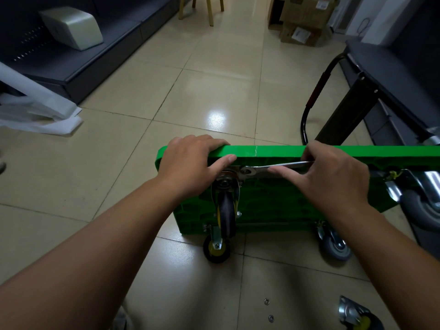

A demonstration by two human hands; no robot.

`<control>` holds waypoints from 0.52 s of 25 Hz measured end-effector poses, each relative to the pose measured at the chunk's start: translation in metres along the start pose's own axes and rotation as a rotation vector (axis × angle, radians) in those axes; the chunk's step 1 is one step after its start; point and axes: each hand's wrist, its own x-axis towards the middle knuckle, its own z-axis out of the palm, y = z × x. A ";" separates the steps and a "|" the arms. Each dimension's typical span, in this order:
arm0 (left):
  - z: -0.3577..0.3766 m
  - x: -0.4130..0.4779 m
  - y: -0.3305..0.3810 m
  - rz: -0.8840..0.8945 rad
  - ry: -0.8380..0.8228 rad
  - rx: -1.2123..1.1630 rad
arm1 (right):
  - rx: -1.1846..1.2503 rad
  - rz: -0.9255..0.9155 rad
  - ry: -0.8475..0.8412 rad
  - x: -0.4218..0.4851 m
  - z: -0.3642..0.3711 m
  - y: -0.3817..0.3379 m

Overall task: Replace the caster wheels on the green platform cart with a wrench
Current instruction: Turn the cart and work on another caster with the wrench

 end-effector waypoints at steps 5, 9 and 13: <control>0.001 -0.001 0.001 -0.007 0.000 0.034 | -0.134 -0.162 -0.045 0.009 -0.007 0.005; -0.001 0.000 0.001 -0.002 -0.017 0.044 | -0.323 -0.277 -0.181 0.022 -0.012 0.011; -0.004 0.002 -0.008 0.029 -0.077 -0.018 | 0.061 -0.110 -0.265 0.026 -0.018 0.020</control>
